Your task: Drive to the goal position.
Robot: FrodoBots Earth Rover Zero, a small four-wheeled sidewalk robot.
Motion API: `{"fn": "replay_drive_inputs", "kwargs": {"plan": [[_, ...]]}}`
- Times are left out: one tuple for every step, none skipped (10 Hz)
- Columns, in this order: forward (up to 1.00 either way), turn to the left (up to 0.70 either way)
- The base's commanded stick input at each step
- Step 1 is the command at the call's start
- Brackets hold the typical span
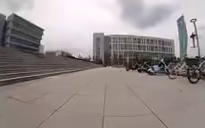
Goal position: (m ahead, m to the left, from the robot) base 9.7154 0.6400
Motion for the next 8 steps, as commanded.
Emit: {"fn": "replay_drive_inputs", "kwargs": {"plan": [[0.45, 0.0], [0.45, 0.0], [0.45, 0.0], [0.45, 0.0], [0.45, 0.0], [0.45, 0.0], [0.45, 0.0], [0.45, 0.0]]}}
